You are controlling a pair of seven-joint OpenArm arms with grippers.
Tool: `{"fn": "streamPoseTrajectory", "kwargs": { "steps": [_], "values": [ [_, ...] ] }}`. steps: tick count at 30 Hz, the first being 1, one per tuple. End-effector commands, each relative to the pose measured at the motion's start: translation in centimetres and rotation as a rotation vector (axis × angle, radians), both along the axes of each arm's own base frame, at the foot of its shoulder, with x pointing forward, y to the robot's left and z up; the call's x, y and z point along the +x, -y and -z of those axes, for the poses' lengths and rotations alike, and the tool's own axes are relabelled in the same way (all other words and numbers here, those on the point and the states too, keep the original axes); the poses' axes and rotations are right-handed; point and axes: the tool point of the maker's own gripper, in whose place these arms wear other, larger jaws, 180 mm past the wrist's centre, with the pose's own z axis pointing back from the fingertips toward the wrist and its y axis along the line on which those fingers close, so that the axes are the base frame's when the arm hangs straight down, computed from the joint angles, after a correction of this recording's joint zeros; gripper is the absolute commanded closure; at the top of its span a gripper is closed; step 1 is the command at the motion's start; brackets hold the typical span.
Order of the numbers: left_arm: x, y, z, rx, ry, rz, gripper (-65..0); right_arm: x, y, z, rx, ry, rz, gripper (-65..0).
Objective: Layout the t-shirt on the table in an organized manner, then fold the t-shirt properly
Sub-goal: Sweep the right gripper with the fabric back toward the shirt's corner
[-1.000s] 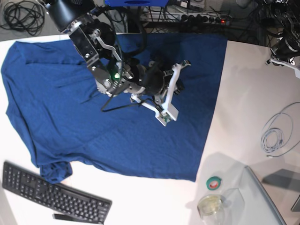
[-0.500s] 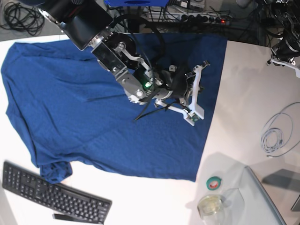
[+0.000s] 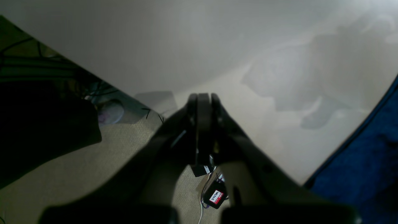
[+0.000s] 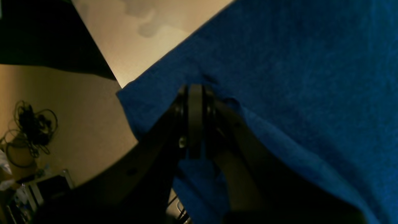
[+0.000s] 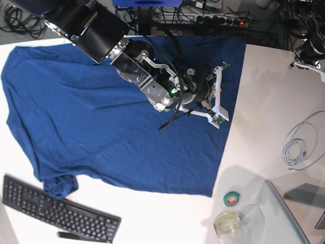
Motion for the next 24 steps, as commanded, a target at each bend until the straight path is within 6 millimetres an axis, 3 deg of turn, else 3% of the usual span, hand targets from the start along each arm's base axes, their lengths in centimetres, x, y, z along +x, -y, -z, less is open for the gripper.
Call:
{"fn": "streamPoseTrajectory", "kwargs": {
  "steps": [1, 10, 11, 15, 17, 19, 21, 24],
  "values": [
    [0.7, -1.0, -1.2, 0.034, 0.03, 0.006, 0.0, 1.1, -1.6, -2.1, 0.071, 0.042, 0.006, 0.0],
    [0.5, -0.7, -1.0, 0.027, 0.024, 0.006, 0.0, 1.7, -1.9, -2.7, 0.096, 0.063, 0.017, -2.9],
    [0.5, -0.7, -1.0, 0.027, 0.024, 0.006, 0.0, 1.7, -2.0, -3.0, 0.103, 0.069, 0.017, -7.2],
    [-0.5, -0.1, -0.2, 0.012, 0.002, 0.01, 0.0, 2.0, -2.2, -4.7, 0.126, 0.094, 0.007, -34.7],
    [-0.4, 1.7, 0.6, -0.006, -0.025, 0.103, 0.0, 2.6, 0.0, -5.1, 0.085, 0.087, 0.017, -49.8],
    [-0.7, 3.5, 1.3, -0.028, -0.047, 0.208, 0.0, 3.6, 2.5, -6.2, 0.092, 0.092, 0.074, -57.9],
    [-1.1, 5.5, 2.0, -0.062, -0.061, 0.306, 0.0, 4.7, 6.4, -7.0, 0.118, 0.11, 0.188, -57.5],
    [-2.3, 8.4, 2.8, -0.116, -0.068, 0.448, 0.0, 5.9, 14.4, -8.1, 0.136, 0.162, 0.413, -52.8]
  ]
}}
